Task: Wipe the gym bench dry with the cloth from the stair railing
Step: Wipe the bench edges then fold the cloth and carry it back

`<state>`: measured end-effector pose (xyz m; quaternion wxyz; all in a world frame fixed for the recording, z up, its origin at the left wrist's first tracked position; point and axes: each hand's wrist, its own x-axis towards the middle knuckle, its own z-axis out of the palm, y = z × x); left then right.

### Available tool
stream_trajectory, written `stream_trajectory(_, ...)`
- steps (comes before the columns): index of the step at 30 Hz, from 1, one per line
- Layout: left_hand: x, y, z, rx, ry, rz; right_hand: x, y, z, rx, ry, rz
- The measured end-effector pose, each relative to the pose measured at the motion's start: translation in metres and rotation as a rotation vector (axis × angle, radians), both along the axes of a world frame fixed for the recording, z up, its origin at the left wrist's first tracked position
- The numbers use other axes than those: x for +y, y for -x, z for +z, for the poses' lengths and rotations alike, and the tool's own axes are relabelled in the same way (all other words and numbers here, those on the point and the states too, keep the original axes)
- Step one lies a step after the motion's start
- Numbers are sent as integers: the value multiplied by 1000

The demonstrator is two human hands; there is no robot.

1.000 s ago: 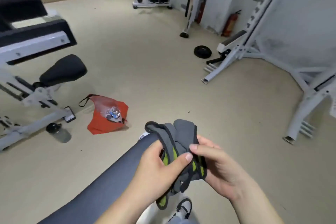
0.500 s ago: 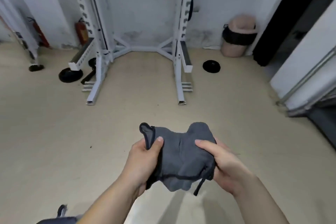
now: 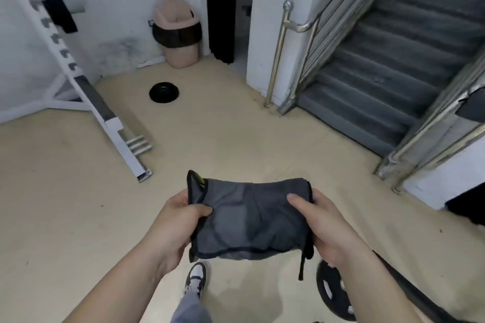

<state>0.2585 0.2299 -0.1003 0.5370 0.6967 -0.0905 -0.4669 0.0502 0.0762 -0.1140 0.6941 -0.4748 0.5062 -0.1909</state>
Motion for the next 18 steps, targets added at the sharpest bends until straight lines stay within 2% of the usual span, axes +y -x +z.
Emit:
stream_trajectory(4, -99, -34, -3, 72, -39, -124, -66, -19, -1, -8, 22, -174)
stream_trajectory(9, -236, -51, 7, 170, -17, -330, -151, -63, 7, -16, 20, -284)
stream_trajectory(14, -362, -9, 26, 195, 42, -629, -232, -81, 16, 2, 74, -404)
stream_trajectory(18, -444, 38, 30, 222, -9, -785, -288, -32, 26, 27, 58, -534)
